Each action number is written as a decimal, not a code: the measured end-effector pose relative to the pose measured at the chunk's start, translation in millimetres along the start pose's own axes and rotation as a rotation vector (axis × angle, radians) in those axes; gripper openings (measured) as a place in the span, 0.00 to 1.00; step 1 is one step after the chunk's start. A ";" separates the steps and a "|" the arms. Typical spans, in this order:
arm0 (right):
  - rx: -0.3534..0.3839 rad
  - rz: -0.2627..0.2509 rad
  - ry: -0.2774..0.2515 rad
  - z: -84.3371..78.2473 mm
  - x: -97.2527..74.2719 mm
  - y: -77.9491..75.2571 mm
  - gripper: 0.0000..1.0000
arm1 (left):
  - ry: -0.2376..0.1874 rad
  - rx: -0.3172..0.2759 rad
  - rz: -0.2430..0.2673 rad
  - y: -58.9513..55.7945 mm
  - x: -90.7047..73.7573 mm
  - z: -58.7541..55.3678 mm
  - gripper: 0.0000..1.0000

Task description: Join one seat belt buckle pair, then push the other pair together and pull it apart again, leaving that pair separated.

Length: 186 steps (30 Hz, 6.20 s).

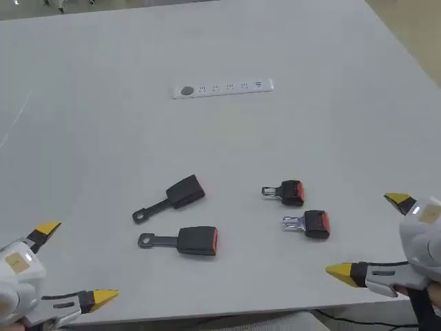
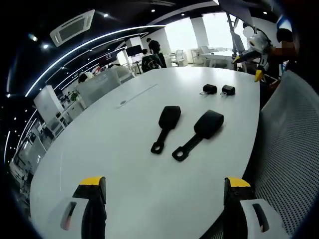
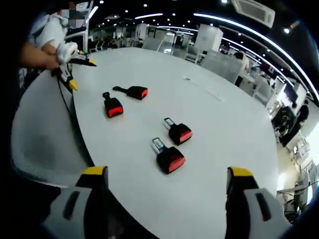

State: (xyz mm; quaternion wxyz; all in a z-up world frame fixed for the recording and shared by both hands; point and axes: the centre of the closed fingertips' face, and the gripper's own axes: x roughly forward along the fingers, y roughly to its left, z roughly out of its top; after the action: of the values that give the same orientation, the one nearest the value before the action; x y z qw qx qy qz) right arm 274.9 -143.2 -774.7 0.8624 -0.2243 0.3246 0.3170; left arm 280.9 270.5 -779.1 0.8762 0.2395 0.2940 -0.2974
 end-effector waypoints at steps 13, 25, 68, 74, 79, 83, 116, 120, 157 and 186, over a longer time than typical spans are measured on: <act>0.034 -0.021 -0.005 -4.6 1.6 -1.5 1.00 | -0.006 0.009 -0.002 -0.7 -0.3 1.6 1.00; 0.047 -0.045 -0.003 -7.5 -1.4 -7.5 1.00 | 0.008 -0.004 -0.004 -0.4 0.4 -2.1 1.00; 0.018 -0.042 -0.003 -4.2 -1.9 -6.2 0.97 | 0.009 -0.003 -0.015 -2.2 0.6 -3.1 1.00; 0.026 -0.056 -0.007 -3.2 -2.0 -9.6 1.00 | 0.011 -0.007 -0.008 -0.7 -0.1 -3.6 1.00; 0.028 -0.058 -0.011 -2.2 -2.5 -9.8 1.00 | 0.015 0.001 -0.015 -1.6 0.7 -4.5 1.00; 0.016 -0.065 0.004 -4.8 -4.7 -11.9 0.92 | 0.028 0.017 -0.022 -2.3 1.6 -6.2 1.00; -0.230 0.178 0.082 1.3 14.5 -5.9 0.58 | 0.039 0.310 -0.367 -58.0 64.8 66.3 0.66; -0.238 0.198 0.085 3.9 18.0 -6.4 0.58 | 0.041 0.309 -0.388 -63.2 75.8 73.1 0.58; -0.389 0.441 0.228 -19.7 95.3 -11.7 0.38 | 0.172 0.400 -0.639 -108.1 137.6 57.2 0.34; -0.482 0.510 0.257 -18.8 94.7 -6.3 0.33 | 0.233 0.472 -0.656 -110.4 137.0 56.1 0.33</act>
State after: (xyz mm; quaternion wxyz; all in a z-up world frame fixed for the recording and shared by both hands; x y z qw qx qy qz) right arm 327.1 -120.8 -853.0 0.6304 -0.3709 0.3919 0.5581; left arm 317.7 106.8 -856.2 0.6170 0.3594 0.3758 -0.5907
